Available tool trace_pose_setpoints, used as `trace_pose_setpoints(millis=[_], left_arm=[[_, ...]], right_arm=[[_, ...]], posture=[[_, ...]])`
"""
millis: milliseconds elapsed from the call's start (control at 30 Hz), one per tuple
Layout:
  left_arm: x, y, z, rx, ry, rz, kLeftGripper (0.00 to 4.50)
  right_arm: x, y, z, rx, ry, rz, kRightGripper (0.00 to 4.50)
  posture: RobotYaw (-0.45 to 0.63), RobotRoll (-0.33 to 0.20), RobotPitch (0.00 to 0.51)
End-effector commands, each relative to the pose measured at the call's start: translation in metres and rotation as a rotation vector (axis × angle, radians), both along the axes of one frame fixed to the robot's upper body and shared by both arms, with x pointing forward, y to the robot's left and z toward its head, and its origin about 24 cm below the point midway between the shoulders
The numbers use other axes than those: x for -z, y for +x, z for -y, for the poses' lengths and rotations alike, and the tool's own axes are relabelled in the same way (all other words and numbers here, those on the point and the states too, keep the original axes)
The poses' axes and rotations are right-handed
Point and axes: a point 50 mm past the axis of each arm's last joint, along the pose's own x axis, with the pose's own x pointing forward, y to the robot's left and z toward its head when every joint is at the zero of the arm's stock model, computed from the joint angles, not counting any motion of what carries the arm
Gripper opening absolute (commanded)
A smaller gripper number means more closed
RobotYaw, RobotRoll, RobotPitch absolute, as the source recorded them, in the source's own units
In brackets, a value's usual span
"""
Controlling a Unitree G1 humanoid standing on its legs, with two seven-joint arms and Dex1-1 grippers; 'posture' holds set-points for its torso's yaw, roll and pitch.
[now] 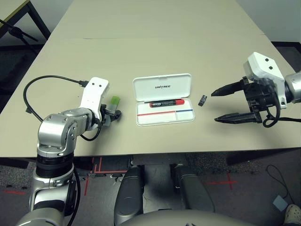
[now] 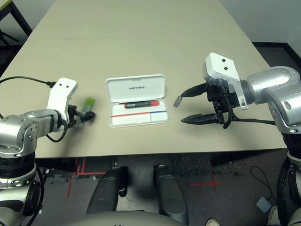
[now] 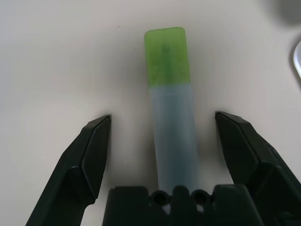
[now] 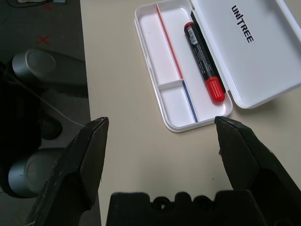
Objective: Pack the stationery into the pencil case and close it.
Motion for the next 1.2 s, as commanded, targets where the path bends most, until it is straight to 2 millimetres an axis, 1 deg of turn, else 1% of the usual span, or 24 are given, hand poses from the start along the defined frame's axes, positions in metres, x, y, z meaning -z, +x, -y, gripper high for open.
trace_pose_setpoints(millis=[33,100,200,267,400,467,600,733,867,1033,1100,1200], left_arm=[[0.009,0.0,0.005,0.012,0.008,-0.04,4.5],[0.01,0.0,0.005,0.017,0.008,-0.044,4.5],[0.011,0.0,0.006,0.027,0.011,-0.049,3.87],[0.011,0.0,0.007,0.034,0.012,-0.051,3.17],[0.01,0.0,0.007,0.044,0.013,-0.052,1.62],[0.01,0.0,0.006,0.051,0.016,-0.048,1.09],[0.007,0.001,0.006,0.078,0.026,-0.033,1.1],[-0.002,-0.001,0.001,0.161,0.062,0.008,1.1],[-0.014,-0.007,-0.007,0.415,0.137,0.083,1.1],[-0.024,-0.016,-0.02,0.601,0.179,0.089,1.1],[-0.029,-0.018,-0.021,0.682,0.19,0.113,1.1],[-0.033,-0.018,-0.021,0.738,0.2,0.13,1.1]], right_arm=[[0.002,0.001,-0.002,-0.009,-0.011,-0.004,4.47],[0.003,0.001,-0.002,-0.009,-0.01,-0.003,4.47],[0.003,0.001,-0.002,-0.008,-0.009,-0.001,4.5],[0.004,0.002,-0.003,-0.007,-0.009,0.0,4.5],[0.005,0.002,-0.004,-0.007,-0.005,0.001,4.5],[0.006,0.002,-0.005,-0.008,-0.005,0.001,4.5],[0.007,0.003,-0.005,-0.008,-0.008,0.003,4.5],[0.007,0.004,-0.006,-0.01,-0.008,0.005,4.5],[0.007,0.006,-0.006,-0.012,-0.007,0.008,4.5],[0.008,0.008,-0.006,-0.015,-0.007,0.012,4.5],[0.008,0.009,-0.006,-0.016,-0.006,0.014,4.5],[0.008,0.011,-0.006,-0.018,-0.006,0.016,4.5]], posture=[[0.0,0.0,0.183],[0.0,0.0,0.183],[0.0,0.0,0.183],[0.0,0.0,0.182],[0.0,0.0,0.181],[0.0,0.0,0.18],[0.0,0.0,0.177],[0.0,0.0,0.176],[0.01,0.0,0.172],[0.02,0.0,0.169],[0.02,0.0,0.169],[0.02,0.0,0.171]])
